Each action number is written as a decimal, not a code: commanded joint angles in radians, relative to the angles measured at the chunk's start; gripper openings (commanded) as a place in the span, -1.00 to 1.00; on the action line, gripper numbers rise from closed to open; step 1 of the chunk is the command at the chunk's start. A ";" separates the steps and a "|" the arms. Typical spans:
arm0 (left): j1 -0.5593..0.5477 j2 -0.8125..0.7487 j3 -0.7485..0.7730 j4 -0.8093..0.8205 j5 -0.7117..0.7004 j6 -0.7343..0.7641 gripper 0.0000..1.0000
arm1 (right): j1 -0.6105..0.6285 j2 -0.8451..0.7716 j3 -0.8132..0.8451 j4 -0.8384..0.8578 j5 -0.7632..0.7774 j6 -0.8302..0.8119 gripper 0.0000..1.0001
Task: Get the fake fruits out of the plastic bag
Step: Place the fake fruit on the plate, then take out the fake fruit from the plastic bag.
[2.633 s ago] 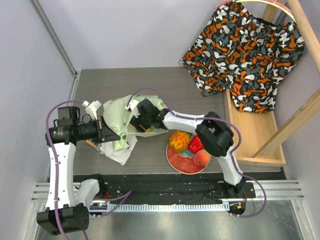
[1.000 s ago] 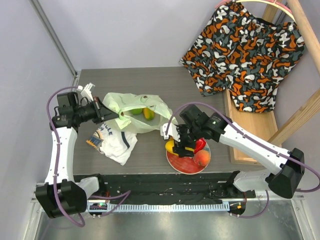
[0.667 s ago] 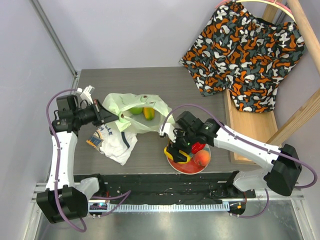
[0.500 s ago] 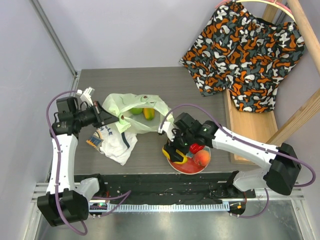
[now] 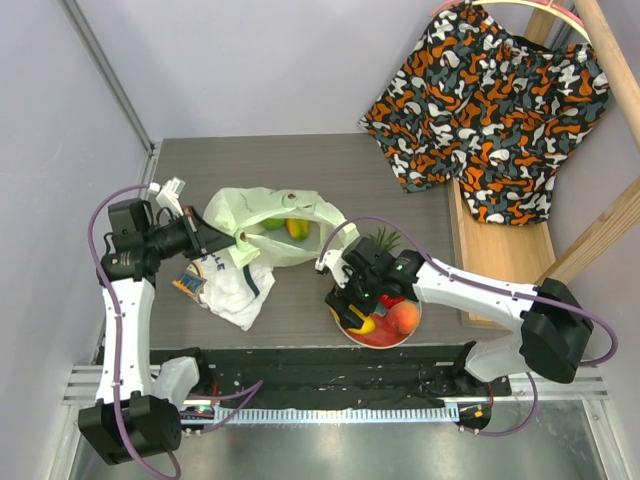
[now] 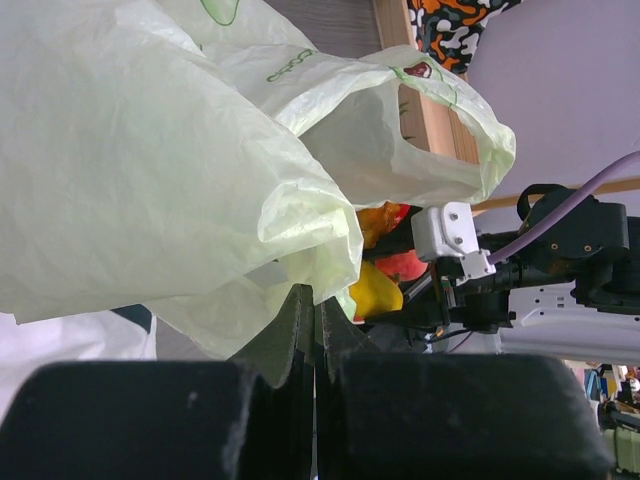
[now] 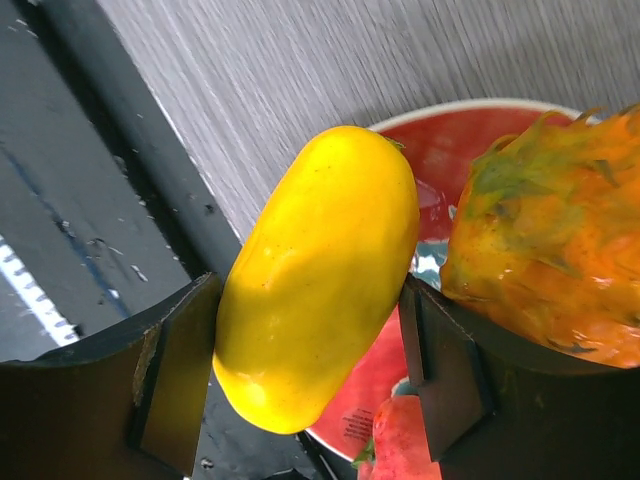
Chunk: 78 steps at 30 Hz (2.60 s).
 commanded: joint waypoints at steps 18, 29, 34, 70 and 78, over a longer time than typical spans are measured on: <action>0.007 0.022 0.000 0.030 0.044 -0.011 -1.00 | -0.004 0.021 0.141 -0.094 0.043 -0.026 0.86; 0.009 0.037 0.049 0.036 0.067 -0.023 -1.00 | -0.047 0.060 0.443 -0.341 0.008 -0.170 0.54; 0.009 0.080 0.144 -0.050 0.083 0.039 -1.00 | -0.126 0.026 0.524 -0.339 -0.088 -0.242 0.36; 0.011 -0.096 0.017 -0.218 0.116 0.012 -1.00 | -0.159 0.283 1.026 -0.209 -0.109 -0.105 -0.14; 0.015 -0.090 0.061 -0.246 0.150 0.017 -1.00 | -0.114 0.437 0.940 -0.174 -0.218 -0.017 -0.30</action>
